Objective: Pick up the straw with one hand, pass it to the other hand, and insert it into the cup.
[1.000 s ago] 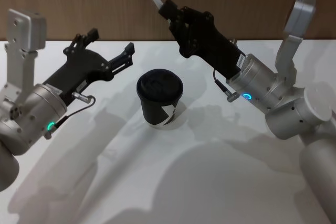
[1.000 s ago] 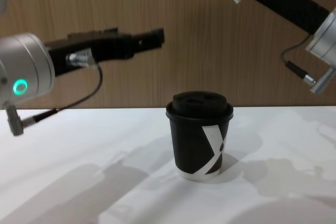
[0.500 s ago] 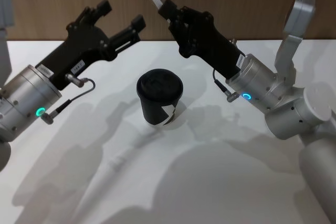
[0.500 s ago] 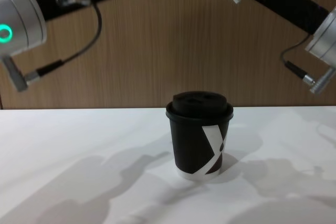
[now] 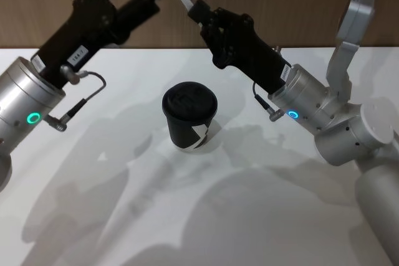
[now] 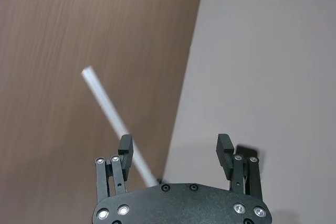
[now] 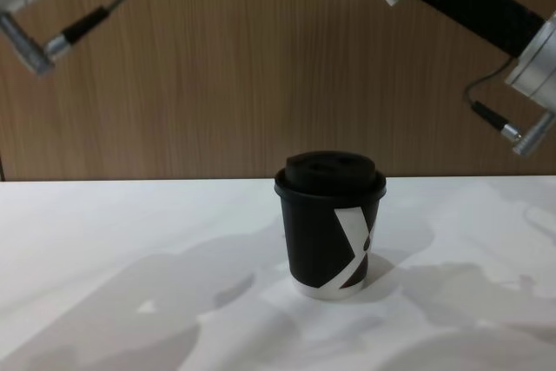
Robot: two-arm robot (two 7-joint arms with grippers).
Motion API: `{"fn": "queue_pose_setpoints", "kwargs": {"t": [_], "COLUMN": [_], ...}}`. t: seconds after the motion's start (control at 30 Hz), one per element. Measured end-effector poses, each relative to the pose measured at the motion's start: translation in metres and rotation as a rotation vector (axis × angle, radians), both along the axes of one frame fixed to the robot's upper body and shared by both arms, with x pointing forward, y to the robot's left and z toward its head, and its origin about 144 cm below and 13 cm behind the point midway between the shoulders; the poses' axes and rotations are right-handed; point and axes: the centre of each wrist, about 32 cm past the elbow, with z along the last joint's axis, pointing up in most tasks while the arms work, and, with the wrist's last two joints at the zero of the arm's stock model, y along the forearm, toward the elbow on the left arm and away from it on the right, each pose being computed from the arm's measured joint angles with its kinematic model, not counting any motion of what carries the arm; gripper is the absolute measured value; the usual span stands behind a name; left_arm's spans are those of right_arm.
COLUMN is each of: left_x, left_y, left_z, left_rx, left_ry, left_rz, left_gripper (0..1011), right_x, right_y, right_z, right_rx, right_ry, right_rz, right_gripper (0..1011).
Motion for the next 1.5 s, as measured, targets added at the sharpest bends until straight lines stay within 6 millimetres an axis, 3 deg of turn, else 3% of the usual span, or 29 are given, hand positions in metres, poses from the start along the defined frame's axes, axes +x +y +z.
{"fn": "queue_pose_setpoints", "kwargs": {"t": [0.67,1.5], "left_x": [0.014,0.031], "left_y": [-0.003,-0.015], "left_z": [0.0,-0.007], "left_rx": [-0.203,-0.208], "left_ry": [-0.011,0.059], "left_rz": [-0.091,-0.119], "left_gripper": [1001,1001], "right_x": [0.0,0.0], "right_y": [0.0,0.0], "right_z": [0.0,0.0], "right_rx": [0.0,0.0], "right_ry": [0.0,0.0], "right_rz": [0.0,0.0], "right_gripper": [15,15]}}
